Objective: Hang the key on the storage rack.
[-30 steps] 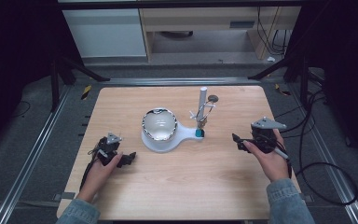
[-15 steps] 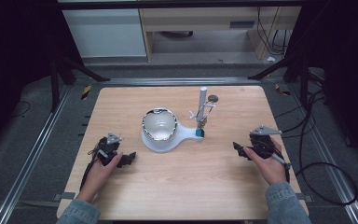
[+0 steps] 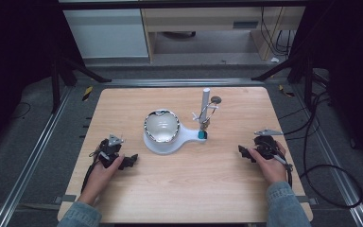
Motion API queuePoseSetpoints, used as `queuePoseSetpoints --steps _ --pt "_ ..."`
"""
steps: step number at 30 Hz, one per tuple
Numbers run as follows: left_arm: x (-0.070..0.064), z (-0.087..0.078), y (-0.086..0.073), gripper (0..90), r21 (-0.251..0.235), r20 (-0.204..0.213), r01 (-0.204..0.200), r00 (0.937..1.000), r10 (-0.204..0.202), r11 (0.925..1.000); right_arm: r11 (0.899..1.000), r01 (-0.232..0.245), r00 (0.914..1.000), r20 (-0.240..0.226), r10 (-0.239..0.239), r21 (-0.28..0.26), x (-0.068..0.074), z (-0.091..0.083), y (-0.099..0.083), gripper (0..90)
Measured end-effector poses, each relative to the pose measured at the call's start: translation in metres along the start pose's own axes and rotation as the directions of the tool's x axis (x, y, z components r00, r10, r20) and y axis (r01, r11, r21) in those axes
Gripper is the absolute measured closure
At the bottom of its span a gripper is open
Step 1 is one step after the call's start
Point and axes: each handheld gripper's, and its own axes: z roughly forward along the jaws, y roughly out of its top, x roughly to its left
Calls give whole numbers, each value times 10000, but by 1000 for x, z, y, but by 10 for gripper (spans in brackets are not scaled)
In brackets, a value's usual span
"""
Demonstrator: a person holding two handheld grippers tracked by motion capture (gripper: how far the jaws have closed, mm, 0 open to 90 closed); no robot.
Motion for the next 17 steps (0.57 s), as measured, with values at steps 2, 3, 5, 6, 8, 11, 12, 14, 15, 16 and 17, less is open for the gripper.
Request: queuePoseSetpoints --steps 2,3,5,6,8,11,12,14,15,16,17 --pt "0 0 0 0 1 -3 0 10000 0 10000 10000 -27 10000 46 27 3 0 2 0 78" --pt "0 0 0 0 1 -3 3 10000 -3 10000 10000 -76 10000 47 76 8 0 2 -1 75" --pt "0 0 0 0 1 -5 8 10000 -8 10000 10000 -73 9999 77 73 5 1 4 -1 74" --pt "0 0 0 0 0 -4 11 10000 -11 10000 10000 -89 9999 94 88 44 1 5 -2 72" --pt "0 0 0 0 2 0 4 10000 -4 10000 10000 -50 9998 188 48 79 3 7 -3 71" --pt "0 0 0 0 1 0 -5 10000 5 10000 10000 -20 9996 298 18 62 5 10 -5 62" --pt "0 0 0 0 2 1 5 10000 -5 10000 10000 52 9992 395 -53 20 6 10 -6 63" --pt "0 0 0 0 5 6 -5 10000 5 10000 9999 143 9985 523 -147 95 8 11 -6 50" --pt "0 0 0 0 3 10 -11 10000 11 10000 9999 113 9985 530 -119 110 8 11 -6 46" --pt "0 0 0 0 1 11 -8 10000 8 10000 9999 85 9984 557 -91 119 8 11 -6 43" --pt "0 0 0 0 1 14 -2 10000 2 10000 9999 28 9983 581 -34 118 8 11 -6 41"
